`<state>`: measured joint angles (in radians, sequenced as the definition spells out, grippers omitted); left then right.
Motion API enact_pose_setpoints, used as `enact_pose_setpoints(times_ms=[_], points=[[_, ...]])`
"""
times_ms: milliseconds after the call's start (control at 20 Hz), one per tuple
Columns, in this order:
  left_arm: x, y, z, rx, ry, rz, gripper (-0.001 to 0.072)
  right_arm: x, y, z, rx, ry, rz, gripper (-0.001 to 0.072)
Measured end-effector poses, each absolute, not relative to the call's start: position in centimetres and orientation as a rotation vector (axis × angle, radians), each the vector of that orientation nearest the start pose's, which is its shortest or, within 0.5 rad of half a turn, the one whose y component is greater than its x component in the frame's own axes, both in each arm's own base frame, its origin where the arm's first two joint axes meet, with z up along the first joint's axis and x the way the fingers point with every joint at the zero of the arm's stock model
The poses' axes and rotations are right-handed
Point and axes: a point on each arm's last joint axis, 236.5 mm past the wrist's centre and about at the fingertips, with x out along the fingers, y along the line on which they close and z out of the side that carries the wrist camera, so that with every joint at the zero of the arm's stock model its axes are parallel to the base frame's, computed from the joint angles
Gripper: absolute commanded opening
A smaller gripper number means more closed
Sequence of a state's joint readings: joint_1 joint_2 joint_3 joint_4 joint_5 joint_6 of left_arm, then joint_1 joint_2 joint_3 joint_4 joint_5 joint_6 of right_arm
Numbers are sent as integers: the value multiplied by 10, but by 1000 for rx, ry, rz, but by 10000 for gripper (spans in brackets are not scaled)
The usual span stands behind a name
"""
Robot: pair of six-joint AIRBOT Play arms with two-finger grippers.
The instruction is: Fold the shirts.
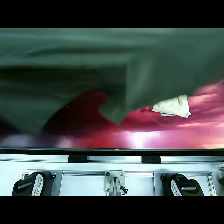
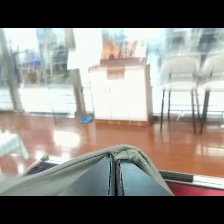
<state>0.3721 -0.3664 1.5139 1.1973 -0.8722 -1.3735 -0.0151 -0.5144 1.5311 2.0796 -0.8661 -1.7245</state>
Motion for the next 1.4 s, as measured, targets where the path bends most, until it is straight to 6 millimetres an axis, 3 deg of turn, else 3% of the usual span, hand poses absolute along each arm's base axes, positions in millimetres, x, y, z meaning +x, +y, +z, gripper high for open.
enact_pose_setpoints(times_ms=[150,250,350,500,700,850,950,1150,1300,1400], points=[[137,-3,505,81,-248,148,33,179,82,500,149,-149,368,59],[143,4,491,87,-192,171,33,182,81,489,162,-94,359,59],[160,13,470,95,-106,182,33,199,82,466,188,13,353,59],[203,30,407,72,127,170,33,244,85,403,242,286,343,59],[265,47,283,17,526,95,34,317,86,280,331,683,298,59],[308,49,199,-61,759,15,34,376,91,201,405,845,285,60],[342,45,160,-82,836,-33,34,415,94,155,457,899,277,59],[420,29,105,-81,863,-99,35,477,98,78,593,935,233,59],[471,21,78,-101,842,-98,34,504,94,44,619,917,207,59],[496,19,61,-121,831,-86,34,514,91,32,593,898,208,59]])
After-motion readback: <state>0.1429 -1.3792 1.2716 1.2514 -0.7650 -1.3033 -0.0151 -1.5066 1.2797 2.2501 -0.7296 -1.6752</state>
